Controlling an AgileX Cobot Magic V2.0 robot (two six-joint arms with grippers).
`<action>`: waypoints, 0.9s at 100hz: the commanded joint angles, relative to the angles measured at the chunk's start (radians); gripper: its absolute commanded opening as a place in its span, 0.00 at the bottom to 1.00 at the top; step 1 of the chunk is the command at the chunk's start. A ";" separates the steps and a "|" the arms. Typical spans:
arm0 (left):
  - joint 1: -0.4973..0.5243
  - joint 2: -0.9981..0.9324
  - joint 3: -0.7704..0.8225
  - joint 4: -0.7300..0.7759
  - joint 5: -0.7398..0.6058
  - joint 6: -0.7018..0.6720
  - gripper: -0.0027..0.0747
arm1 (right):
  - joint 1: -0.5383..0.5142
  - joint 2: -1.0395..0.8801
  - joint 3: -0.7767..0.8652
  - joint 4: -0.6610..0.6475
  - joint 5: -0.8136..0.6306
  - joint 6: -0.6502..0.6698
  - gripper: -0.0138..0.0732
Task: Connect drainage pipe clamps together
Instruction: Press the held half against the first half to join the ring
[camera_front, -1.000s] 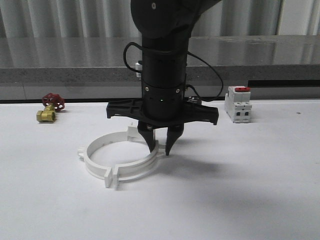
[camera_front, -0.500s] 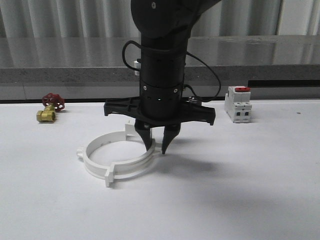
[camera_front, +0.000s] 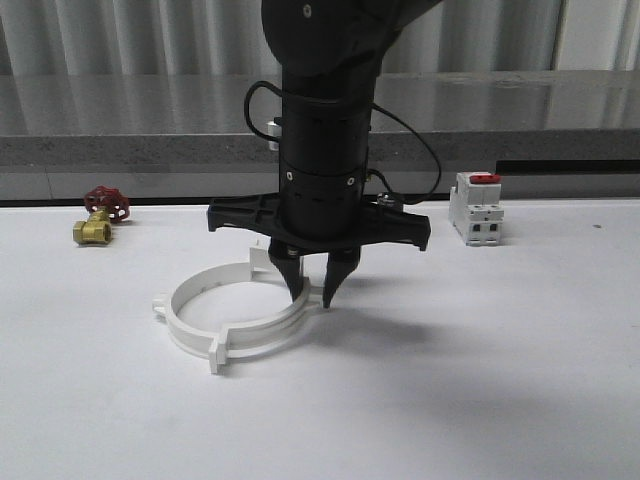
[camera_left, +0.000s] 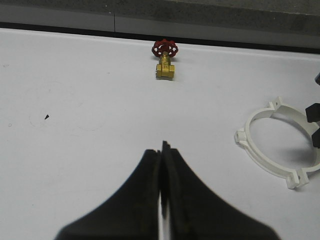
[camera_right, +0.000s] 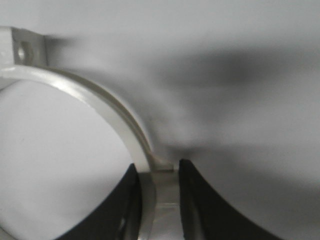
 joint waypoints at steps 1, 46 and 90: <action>0.002 0.004 -0.027 -0.001 -0.075 0.002 0.01 | 0.000 -0.058 -0.034 -0.011 -0.027 0.001 0.26; 0.002 0.004 -0.027 -0.002 -0.075 0.002 0.01 | 0.000 -0.056 -0.034 -0.011 -0.029 0.001 0.26; 0.002 0.004 -0.027 -0.002 -0.075 0.002 0.01 | 0.000 -0.056 -0.034 -0.011 -0.032 0.001 0.28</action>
